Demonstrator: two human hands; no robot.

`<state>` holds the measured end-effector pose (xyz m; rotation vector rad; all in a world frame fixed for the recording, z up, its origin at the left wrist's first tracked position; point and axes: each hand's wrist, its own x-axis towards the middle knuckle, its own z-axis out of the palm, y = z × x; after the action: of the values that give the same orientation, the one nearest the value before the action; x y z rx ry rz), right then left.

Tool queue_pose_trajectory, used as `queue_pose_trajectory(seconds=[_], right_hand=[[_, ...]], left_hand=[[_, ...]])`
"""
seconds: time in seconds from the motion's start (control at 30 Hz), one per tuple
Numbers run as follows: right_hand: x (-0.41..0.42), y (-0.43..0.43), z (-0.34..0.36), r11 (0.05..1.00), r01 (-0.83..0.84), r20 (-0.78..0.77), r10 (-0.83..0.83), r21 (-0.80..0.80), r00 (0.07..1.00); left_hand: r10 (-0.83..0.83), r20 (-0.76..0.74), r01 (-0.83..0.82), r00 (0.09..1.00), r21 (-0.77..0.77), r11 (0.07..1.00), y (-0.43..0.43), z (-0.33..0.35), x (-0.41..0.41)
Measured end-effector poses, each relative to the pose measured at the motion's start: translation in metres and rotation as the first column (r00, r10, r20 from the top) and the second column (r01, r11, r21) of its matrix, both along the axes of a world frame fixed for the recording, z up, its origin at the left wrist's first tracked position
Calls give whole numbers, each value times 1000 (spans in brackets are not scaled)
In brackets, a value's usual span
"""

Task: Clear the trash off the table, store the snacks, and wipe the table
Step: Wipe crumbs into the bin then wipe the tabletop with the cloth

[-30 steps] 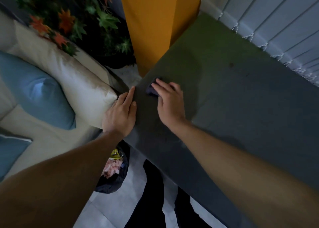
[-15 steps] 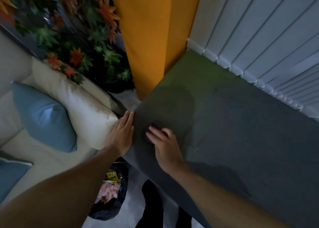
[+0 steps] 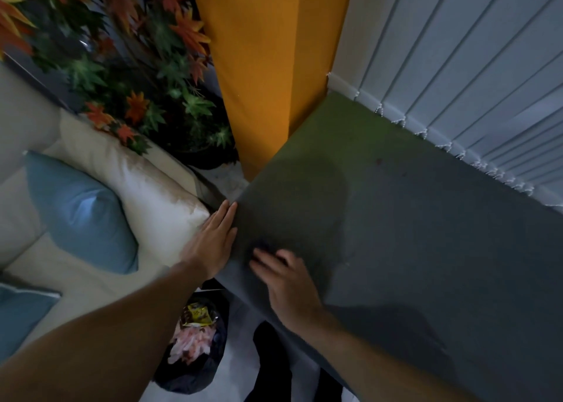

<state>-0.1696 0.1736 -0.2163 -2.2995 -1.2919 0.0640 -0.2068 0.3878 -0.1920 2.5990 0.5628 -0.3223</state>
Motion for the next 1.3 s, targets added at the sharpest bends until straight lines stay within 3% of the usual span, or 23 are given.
queue_pose_trajectory(seconds=[0.07, 0.13, 0.3, 0.37, 0.47, 0.53, 0.63, 0.73, 0.83, 0.97, 1.03, 1.1, 1.17, 1.23, 1.3], right_hand=[[7, -2, -2, 982, -187, 41, 189, -29, 981], [31, 3, -2, 979, -199, 83, 202, -45, 976], [38, 32, 1, 985, 169, -20, -168, 26, 986], [16, 31, -1, 998, 59, 8, -60, 36, 998], [20, 16, -5, 973, -230, 101, 229, 1, 968], [50, 15, -10, 964, -266, 139, 265, -12, 954], [100, 22, -10, 1000, -8, 141, 8, 4, 990], [122, 27, -3, 959, 281, 57, -282, 30, 958], [97, 21, -5, 965, 258, 61, -260, 44, 964], [81, -13, -11, 998, -48, 155, 54, -43, 987], [108, -28, -8, 989, -94, 210, 118, -118, 971], [132, -35, -1, 985, 144, 149, -129, -96, 980], [140, -35, 4, 897, 439, 39, -437, -50, 899], [126, -28, 7, 872, 489, 7, -489, -22, 872], [106, -28, 3, 932, 362, 13, -362, 22, 932]], left_hand=[[-7, 7, 7, 1000, -10, 1000, 3, -3, -1], [1, 14, -1, 1000, -24, 1000, 6, -6, -1], [39, 18, -37, 999, -69, 997, 14, -13, -9], [24, 22, -23, 999, -48, 999, 15, -16, -10], [8, 30, -9, 1000, 22, 1000, 16, -20, -8], [2, 46, -6, 999, 73, 997, 14, -19, -2], [5, 78, -13, 997, 104, 995, 8, -14, 12], [-23, 76, 15, 997, 107, 994, 5, -15, 30], [-60, 51, 53, 997, 124, 991, 3, -18, 50], [-142, 62, 129, 988, 186, 974, -5, -19, 83], [-164, 59, 148, 985, 215, 965, -9, -19, 99], [-190, 64, 172, 980, 219, 961, -14, -18, 115], [-217, 77, 198, 973, 199, 960, -19, -18, 134], [-219, 81, 201, 972, 193, 960, -26, -18, 153], [-189, 73, 171, 979, 197, 965, -34, -20, 166]])
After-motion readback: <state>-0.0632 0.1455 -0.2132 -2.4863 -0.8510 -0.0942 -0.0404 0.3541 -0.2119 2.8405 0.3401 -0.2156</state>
